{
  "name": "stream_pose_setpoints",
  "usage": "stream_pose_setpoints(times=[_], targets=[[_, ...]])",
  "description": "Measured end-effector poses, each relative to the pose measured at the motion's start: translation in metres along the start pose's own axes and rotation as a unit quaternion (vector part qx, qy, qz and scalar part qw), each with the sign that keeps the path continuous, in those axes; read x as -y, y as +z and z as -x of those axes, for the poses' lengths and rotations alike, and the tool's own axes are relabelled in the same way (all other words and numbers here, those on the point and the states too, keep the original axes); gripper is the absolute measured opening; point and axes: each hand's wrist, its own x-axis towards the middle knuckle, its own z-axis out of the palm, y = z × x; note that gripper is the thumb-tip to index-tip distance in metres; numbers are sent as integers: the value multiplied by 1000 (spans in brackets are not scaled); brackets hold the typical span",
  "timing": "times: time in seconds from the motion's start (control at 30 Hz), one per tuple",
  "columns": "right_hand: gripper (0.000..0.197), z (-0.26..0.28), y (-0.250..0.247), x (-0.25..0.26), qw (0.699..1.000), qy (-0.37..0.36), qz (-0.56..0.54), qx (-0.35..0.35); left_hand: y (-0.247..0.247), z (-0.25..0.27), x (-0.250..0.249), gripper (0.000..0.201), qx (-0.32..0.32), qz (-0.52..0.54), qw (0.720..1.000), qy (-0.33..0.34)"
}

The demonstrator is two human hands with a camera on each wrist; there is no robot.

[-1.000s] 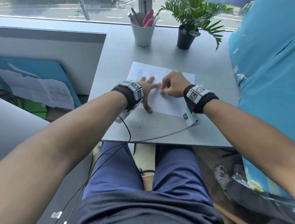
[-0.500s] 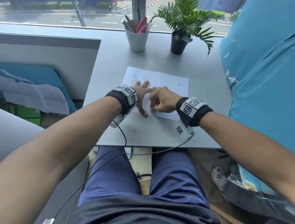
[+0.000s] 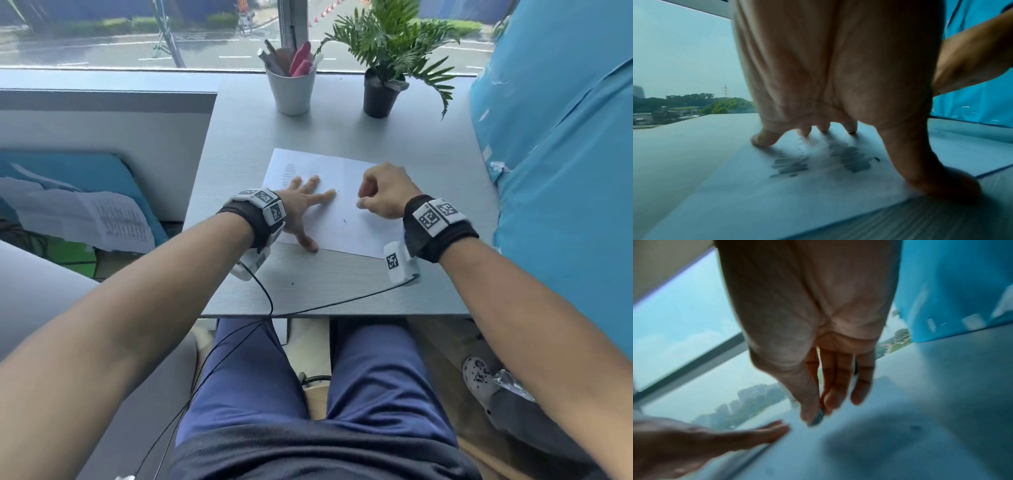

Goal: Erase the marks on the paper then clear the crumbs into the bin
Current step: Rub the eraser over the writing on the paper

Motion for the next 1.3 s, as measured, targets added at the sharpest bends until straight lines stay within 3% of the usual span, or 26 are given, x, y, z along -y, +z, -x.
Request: stream_pose_setpoints(times=[0.1, 0.2, 0.3, 0.33, 0.4, 0.47, 0.53, 0.67, 0.8, 0.87, 0.93, 1.0, 1.07, 1.17, 1.3], targets=[[9, 6, 6, -20, 998, 55, -14, 18, 5, 3, 11, 113, 3, 11, 999, 32], [10, 8, 8, -23, 998, 45, -22, 21, 6, 14, 22, 91, 6, 9, 999, 31], [9, 5, 6, -23, 998, 42, -27, 28, 14, 26, 13, 73, -58, -39, 997, -21], [9, 5, 7, -24, 998, 41, -27, 31, 19, 29, 1, 70, -89, -57, 994, -10], [9, 5, 7, -25, 998, 37, -27, 32, 37, 32, -32, 69, -115, -65, 987, 89], [8, 5, 6, -25, 999, 29, -27, 30, 54, 33, -66, 74, -73, -73, 975, 199], [8, 6, 5, -24, 999, 24, -26, 35, 64, 28, -78, 81, -24, -90, 970, 226], [6, 5, 5, -23, 999, 14, -18, 42, 58, 13, -44, 80, -34, -75, 979, 185], [5, 4, 3, -21, 999, 19, -11, 49, 41, 7, -4, 85, -68, -48, 997, -5], [5, 4, 2, -20, 999, 16, -7, 49, 36, 4, -2, 92, -98, -63, 992, -57], [6, 4, 2, -18, 999, 13, 2, 49, 30, -1, -17, 97, -112, -72, 991, -4], [6, 3, 2, -18, 999, 13, 6, 47, 25, -10, -37, 101, -90, -80, 990, 75], [6, 3, 2, -19, 999, 17, 5, 45, 21, -18, -46, 101, -62, -65, 990, 105], [8, 3, 3, -20, 999, 21, -2, 42, 19, -24, -33, 97, -63, -47, 992, 104], [10, 3, 4, -22, 998, 35, -16, 42, 28, -14, 10, 104, -87, -1, 996, 37]])
